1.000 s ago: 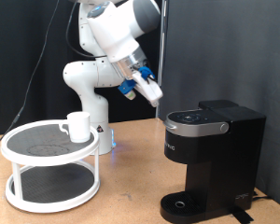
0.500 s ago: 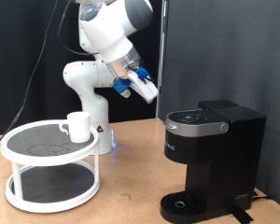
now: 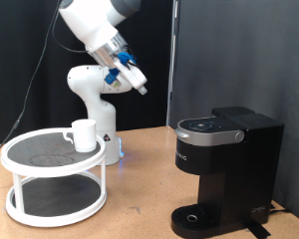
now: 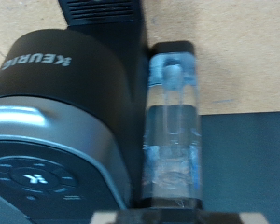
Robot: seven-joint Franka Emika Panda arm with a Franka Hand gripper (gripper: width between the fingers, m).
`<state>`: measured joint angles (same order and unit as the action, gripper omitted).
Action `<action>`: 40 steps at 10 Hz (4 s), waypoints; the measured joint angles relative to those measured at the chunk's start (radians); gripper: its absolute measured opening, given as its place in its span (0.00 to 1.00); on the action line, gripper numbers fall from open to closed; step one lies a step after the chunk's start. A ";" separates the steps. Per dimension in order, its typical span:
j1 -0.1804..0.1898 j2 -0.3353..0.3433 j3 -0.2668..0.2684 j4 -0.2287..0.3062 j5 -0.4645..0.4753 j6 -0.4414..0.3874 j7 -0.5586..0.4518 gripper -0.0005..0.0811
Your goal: Make a cup of coffee with the keurig machine
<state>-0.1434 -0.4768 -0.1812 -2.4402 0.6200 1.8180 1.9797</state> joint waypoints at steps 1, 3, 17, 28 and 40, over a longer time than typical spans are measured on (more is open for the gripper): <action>-0.006 -0.018 -0.014 -0.001 -0.007 -0.030 -0.005 0.01; -0.005 -0.019 -0.017 -0.004 -0.005 -0.025 -0.022 0.01; -0.088 -0.031 -0.280 0.025 -0.218 -0.289 -0.362 0.01; -0.118 0.067 -0.424 0.135 -0.325 -0.338 -0.453 0.01; -0.118 0.133 -0.435 -0.112 -0.367 -0.017 -0.573 0.90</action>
<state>-0.2618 -0.3437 -0.6166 -2.5518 0.2533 1.8013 1.4071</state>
